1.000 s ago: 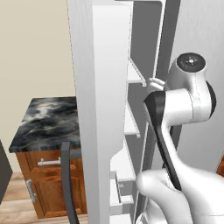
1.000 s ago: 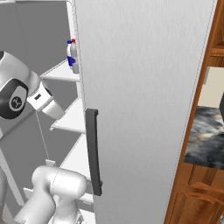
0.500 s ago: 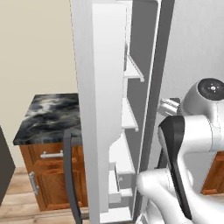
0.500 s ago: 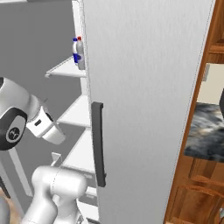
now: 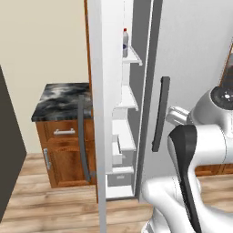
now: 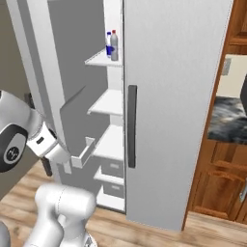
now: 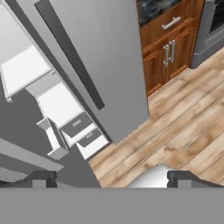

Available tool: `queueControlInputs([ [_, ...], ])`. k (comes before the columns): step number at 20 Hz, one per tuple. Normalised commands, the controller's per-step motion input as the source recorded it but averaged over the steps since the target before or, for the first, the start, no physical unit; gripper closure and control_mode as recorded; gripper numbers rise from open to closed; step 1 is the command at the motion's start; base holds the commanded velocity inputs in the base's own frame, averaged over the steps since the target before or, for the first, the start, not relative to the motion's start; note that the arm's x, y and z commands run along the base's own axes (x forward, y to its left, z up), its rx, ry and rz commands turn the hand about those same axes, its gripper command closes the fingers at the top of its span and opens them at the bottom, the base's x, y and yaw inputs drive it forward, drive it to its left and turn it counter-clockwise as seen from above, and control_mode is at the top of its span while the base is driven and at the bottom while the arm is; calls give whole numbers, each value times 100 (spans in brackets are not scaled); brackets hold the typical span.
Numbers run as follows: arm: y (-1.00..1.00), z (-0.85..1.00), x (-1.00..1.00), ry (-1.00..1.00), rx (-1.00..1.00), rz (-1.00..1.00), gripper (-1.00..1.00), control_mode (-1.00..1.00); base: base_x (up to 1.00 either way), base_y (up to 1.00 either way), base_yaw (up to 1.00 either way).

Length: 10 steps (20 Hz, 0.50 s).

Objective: Take the bottled waters from the counter and place them in the freezer to freeze. Close the freezer door after placing the bottles.

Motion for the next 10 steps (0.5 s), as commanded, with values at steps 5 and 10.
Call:
queueControlInputs([
  [5,0,0,0,0,0,0,-100,100,-4,62,0],
  [10,0,0,0,0,0,0,-100,100,13,41,0],
])
